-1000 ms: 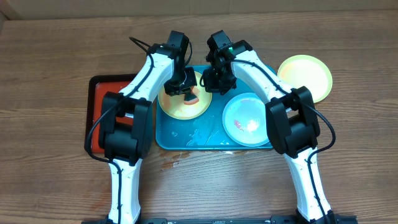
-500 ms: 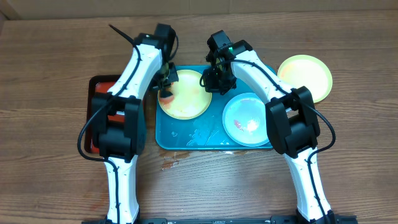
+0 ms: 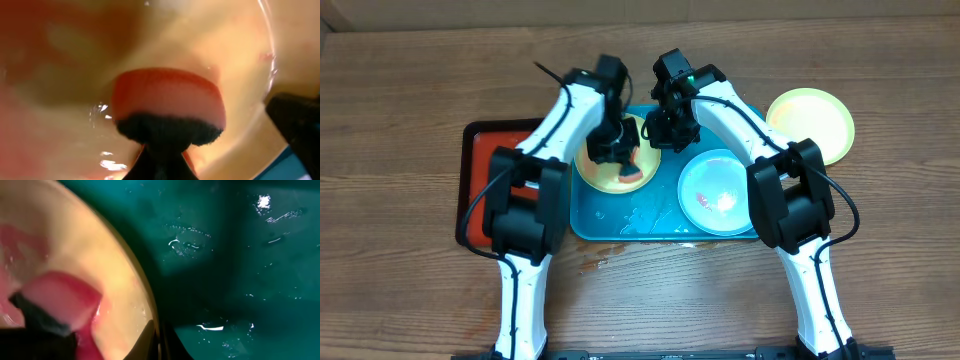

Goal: Clean dirty plates on tray and stack at the side
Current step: 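Scrub the plate surface with the sponge while the right gripper holds it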

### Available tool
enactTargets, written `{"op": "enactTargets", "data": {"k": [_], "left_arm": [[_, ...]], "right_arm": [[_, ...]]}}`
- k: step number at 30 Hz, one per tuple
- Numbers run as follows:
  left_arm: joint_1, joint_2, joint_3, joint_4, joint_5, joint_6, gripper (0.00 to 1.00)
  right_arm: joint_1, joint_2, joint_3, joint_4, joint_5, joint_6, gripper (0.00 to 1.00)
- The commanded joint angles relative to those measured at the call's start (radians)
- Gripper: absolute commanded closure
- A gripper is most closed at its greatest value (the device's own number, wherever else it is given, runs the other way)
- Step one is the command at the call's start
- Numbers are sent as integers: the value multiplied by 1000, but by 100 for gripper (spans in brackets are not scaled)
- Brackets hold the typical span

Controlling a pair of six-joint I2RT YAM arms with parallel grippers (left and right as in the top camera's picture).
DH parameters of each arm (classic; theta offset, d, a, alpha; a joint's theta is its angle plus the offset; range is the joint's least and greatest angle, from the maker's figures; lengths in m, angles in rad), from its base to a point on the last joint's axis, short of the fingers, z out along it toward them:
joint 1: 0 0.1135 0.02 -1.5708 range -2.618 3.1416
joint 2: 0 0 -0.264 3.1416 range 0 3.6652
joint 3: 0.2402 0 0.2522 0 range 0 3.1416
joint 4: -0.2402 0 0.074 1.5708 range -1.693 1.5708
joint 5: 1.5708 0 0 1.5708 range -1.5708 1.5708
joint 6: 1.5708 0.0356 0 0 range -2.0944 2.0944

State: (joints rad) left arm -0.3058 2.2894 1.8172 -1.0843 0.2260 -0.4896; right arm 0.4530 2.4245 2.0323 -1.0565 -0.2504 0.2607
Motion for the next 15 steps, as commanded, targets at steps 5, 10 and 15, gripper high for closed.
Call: {"op": "enactTargets", "data": {"k": [5,10,15], "left_arm": [[8,0,-26,-54,-359,-8,96],[36,-1,-14,-109,-552,-20,96],[64,-11,60,-183,-542,-102,96]], "right_arm": [[-2,-21,-18,8,24,6,96],[-2,-21,-18,8,24,6,96],[-2,-22,-5,-4,24,5,96]]}}
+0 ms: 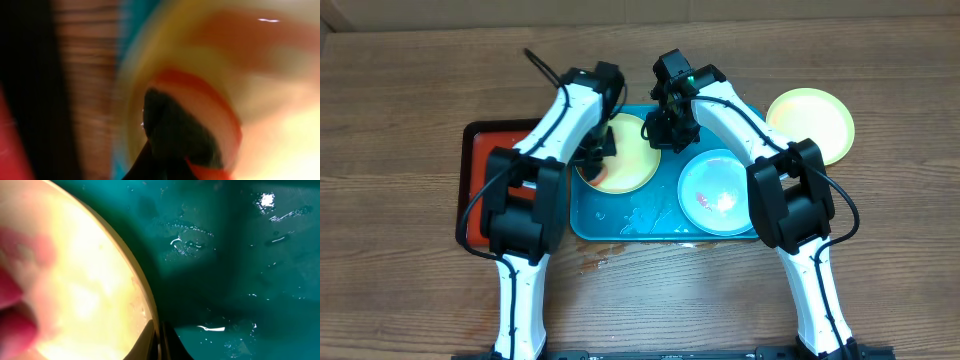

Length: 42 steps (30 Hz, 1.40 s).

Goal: Clean dirty plates on tray and stack at the side
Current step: 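Scrub the plate surface with the sponge while the right gripper holds it, then lift the yellow-green plate with the right gripper as the left withdraws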

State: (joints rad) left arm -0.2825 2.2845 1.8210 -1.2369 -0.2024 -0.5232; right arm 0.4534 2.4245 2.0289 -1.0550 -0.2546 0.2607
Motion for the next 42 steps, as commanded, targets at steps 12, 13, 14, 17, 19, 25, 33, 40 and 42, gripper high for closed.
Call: {"op": "enactTargets", "data": {"k": [12,13,14,17,19,25,33,40,42], "left_arm": [[160,-269,148,-16,216,-68,96],[176,-287,148,-19,222,-68,96],[195,-305,148,-27,222,-68,96],[249,-337,148,-79,176,-41,96],[282,-340,148,-124,118,-38,96],[375,-336,143,-177,114,-37,96],[437,-336,143,-177,144,-37,96],[449,-336,143,-177,145,-38,96],[448,-336,143,-177,144,-38,96]], "right_arm": [[51,-105,131,-149,294,-79,96],[64,-118,139,-161,343,-79,96],[79,-134,147,-174,399,-79,96],[138,-187,167,-213,618,-80,96],[183,-219,181,-235,776,-84,96],[321,-290,184,-232,1162,-230,96],[450,-293,184,-221,1507,-462,96],[488,-293,184,-188,1601,-604,96],[488,-293,184,-188,1601,-609,96]]}}
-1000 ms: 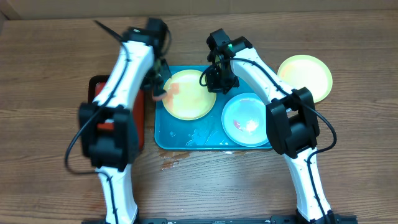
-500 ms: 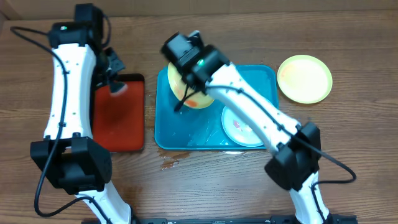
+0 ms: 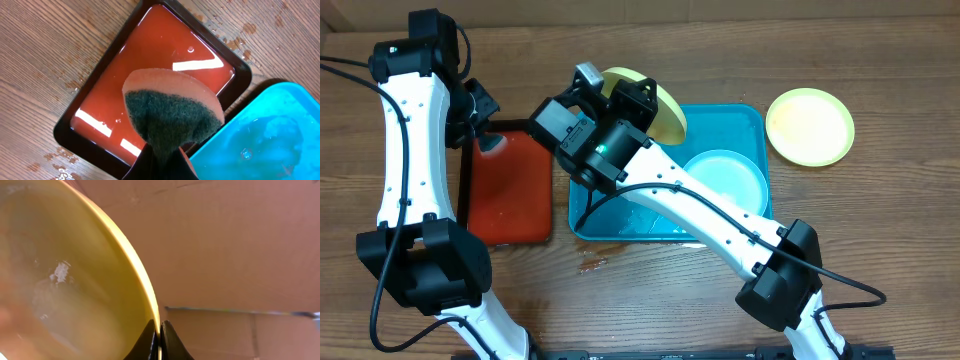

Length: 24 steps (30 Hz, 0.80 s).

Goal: Clean dirty plates on tray and stack at the side
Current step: 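Lift the yellow-green plate with the right gripper as the left withdraws, then carry the plate right and stack it on the yellow plate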

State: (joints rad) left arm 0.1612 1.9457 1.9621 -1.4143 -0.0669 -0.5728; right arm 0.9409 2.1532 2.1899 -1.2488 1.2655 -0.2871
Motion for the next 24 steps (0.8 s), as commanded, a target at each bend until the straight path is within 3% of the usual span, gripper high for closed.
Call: {"op": "enactTargets", "data": {"k": [1,6,9,12,15,19,21,24], "left_arm": [[5,3,2,1,9,12,96],[5,3,2,0,10,12,96],[5,3,2,-6,14,12,96],[5,3,2,-6,17,12,96],[5,3,2,-7,25,12,96],[5,3,2,0,35,12,96],[5,3,2,0,35,12,96],[5,3,2,2,35,12,96]], "right_arm": [[0,-21,23,6,80,-60,96],[-3,-21,23,-2,4,28,96],[-32,-20,21,-35,-267,138,96],[-98,-15,16,-48,-560,73,96],[-139,-23,18,-151,-504,58,96],[-170,-49,18,-205,-306,229,96],[-212,-60,18,-177,-378,266,96],[-317,-61,18,-123,-664,265,96]]}}
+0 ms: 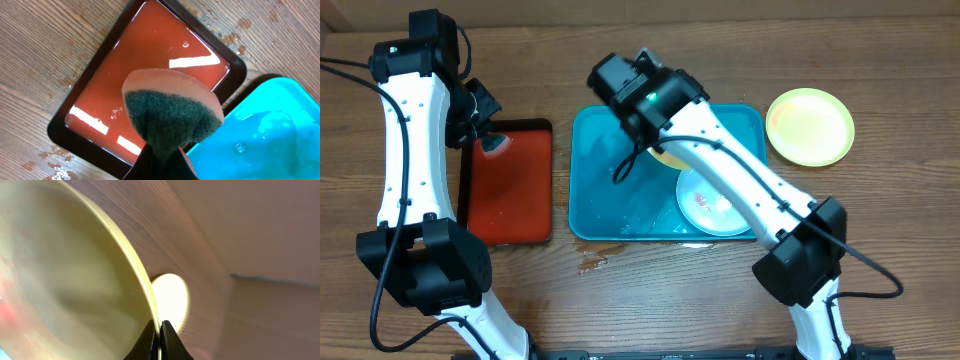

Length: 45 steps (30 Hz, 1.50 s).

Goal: Clean dirty plates on tray and stack at the side
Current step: 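Carry the plate right and stack it on the yellow plate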

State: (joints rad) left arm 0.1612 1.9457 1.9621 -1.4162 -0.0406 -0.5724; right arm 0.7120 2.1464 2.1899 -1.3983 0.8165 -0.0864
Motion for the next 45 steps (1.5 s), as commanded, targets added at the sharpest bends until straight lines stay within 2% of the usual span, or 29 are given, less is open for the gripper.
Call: {"op": "enactTargets", "data": {"k": [1,5,8,16,23,26,28,33,36,41,45], "left_arm": [[5,3,2,4,8,11,96],[5,3,2,3,8,11,96],[5,3,2,7,8,11,96],[2,3,2,18,9,11,96],[2,10,2,23,9,8,96],[2,11,2,26,9,8,96],[2,11,2,26,9,7,96],[2,11,2,28,9,8,96],[2,11,2,28,9,8,96],[2,11,2,29,9,8,96],[2,11,2,29,9,8,96]], "right_arm": [[-139,-54,16,40,-335,64,96],[-357,-53,4,61,-782,65,96],[-515,-53,-19,65,-991,65,96],[-881,-53,-145,67,-1020,65,96],[-1068,-53,-325,204,-1021,129,96],[-1102,-53,-388,265,-1021,147,96],[-1103,-53,-402,284,-1021,147,87],[-1088,-53,-409,306,-1031,146,74],[-1068,-53,-409,309,-1129,129,68],[-1001,-53,-410,282,-1325,-34,63],[-901,-53,-410,221,-1364,-219,60]]}}
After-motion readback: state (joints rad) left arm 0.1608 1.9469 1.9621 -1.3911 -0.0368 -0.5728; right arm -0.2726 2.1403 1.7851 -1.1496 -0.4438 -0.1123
